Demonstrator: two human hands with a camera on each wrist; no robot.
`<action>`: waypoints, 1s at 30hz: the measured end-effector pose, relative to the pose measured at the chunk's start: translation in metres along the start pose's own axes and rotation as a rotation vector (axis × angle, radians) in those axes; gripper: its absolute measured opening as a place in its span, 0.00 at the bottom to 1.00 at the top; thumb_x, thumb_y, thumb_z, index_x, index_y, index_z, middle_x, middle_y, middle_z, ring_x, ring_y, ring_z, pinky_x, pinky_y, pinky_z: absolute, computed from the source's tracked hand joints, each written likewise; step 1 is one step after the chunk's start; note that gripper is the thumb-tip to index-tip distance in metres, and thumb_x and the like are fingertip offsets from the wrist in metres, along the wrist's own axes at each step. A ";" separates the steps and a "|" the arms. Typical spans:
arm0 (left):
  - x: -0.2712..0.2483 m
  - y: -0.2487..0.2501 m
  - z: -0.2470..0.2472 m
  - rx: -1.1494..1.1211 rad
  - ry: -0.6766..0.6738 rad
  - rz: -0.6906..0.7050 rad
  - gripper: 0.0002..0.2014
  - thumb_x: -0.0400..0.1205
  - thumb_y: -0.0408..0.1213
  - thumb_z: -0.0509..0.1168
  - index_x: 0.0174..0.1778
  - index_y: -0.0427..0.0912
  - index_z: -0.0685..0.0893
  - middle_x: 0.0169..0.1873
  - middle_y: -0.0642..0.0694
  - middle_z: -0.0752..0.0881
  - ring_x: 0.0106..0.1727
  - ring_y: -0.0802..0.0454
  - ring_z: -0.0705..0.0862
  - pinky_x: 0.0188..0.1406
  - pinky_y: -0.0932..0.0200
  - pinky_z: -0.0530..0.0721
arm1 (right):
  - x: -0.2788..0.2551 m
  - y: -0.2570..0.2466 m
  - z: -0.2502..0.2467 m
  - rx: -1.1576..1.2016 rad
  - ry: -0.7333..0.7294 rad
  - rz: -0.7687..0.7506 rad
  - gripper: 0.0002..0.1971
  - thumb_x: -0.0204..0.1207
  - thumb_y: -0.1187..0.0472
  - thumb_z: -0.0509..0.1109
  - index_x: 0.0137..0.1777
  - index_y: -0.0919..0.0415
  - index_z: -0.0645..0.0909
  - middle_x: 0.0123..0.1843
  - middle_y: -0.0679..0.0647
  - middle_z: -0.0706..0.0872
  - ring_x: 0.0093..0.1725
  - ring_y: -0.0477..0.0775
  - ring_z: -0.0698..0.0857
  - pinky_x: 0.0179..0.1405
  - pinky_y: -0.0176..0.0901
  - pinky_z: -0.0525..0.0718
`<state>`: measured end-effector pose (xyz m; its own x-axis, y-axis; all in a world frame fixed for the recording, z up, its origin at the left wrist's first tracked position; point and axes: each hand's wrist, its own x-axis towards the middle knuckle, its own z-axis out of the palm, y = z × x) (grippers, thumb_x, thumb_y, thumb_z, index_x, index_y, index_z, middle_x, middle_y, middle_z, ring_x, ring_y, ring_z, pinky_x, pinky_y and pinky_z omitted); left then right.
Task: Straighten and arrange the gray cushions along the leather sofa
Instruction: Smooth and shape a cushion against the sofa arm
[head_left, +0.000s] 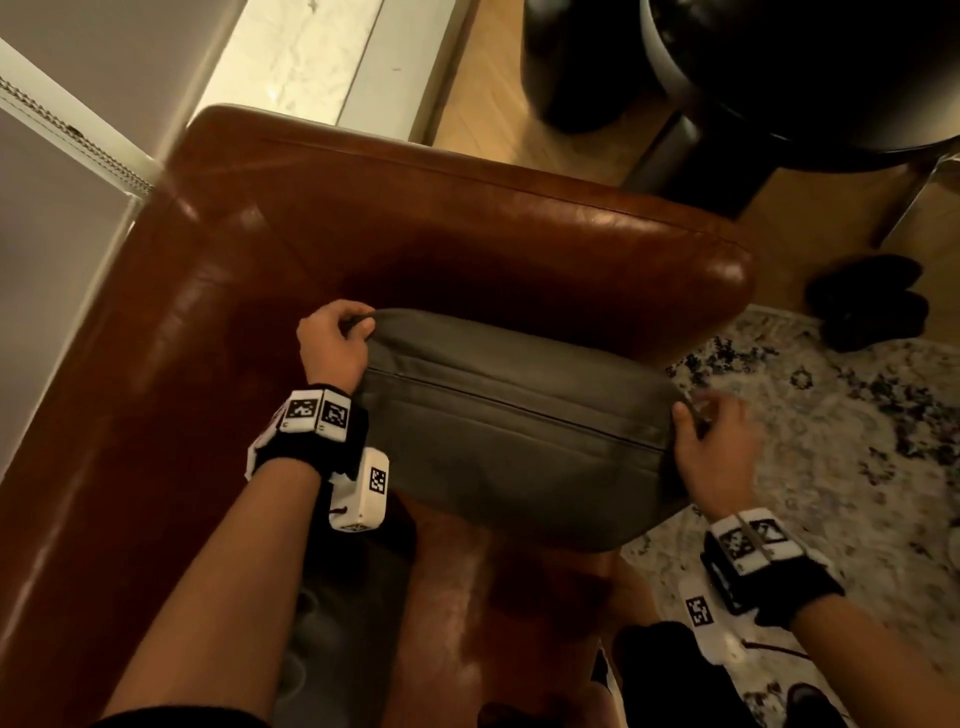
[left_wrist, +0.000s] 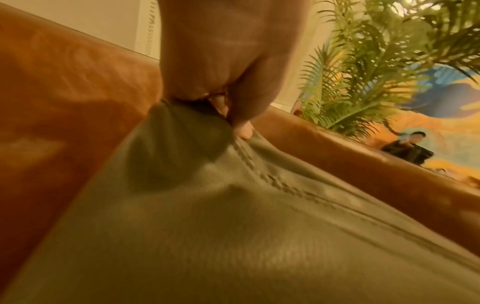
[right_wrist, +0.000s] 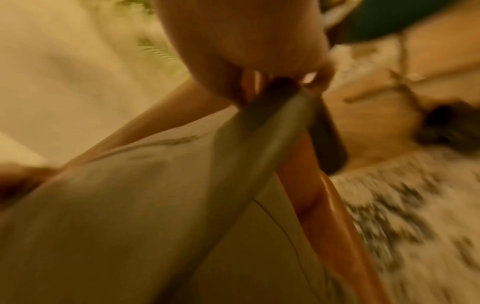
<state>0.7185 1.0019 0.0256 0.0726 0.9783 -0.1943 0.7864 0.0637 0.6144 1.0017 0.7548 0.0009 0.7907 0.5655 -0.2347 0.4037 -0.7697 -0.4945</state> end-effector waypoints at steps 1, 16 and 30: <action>-0.002 -0.001 0.002 0.023 0.029 0.010 0.07 0.79 0.32 0.66 0.50 0.40 0.87 0.51 0.38 0.88 0.59 0.37 0.81 0.62 0.45 0.77 | -0.008 -0.012 0.001 -0.088 0.060 -0.080 0.18 0.79 0.54 0.63 0.66 0.62 0.74 0.64 0.66 0.78 0.66 0.68 0.74 0.63 0.59 0.68; -0.013 -0.009 0.004 0.047 0.095 0.236 0.08 0.81 0.32 0.62 0.51 0.38 0.86 0.49 0.40 0.85 0.56 0.40 0.76 0.57 0.41 0.75 | -0.036 0.002 0.041 -0.362 -0.108 -0.221 0.30 0.81 0.38 0.43 0.82 0.43 0.47 0.84 0.50 0.49 0.83 0.62 0.47 0.76 0.66 0.31; -0.016 -0.014 -0.020 -0.036 0.153 0.056 0.14 0.85 0.43 0.58 0.40 0.38 0.67 0.27 0.52 0.69 0.33 0.47 0.73 0.33 0.56 0.66 | -0.033 -0.006 0.000 0.369 0.177 -0.011 0.13 0.83 0.56 0.59 0.41 0.65 0.69 0.30 0.46 0.68 0.29 0.41 0.67 0.27 0.23 0.68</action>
<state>0.6937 0.9891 0.0357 0.0192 0.9989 -0.0425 0.7609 0.0130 0.6487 0.9734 0.7414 0.0118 0.8671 0.4889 -0.0960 0.2460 -0.5877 -0.7707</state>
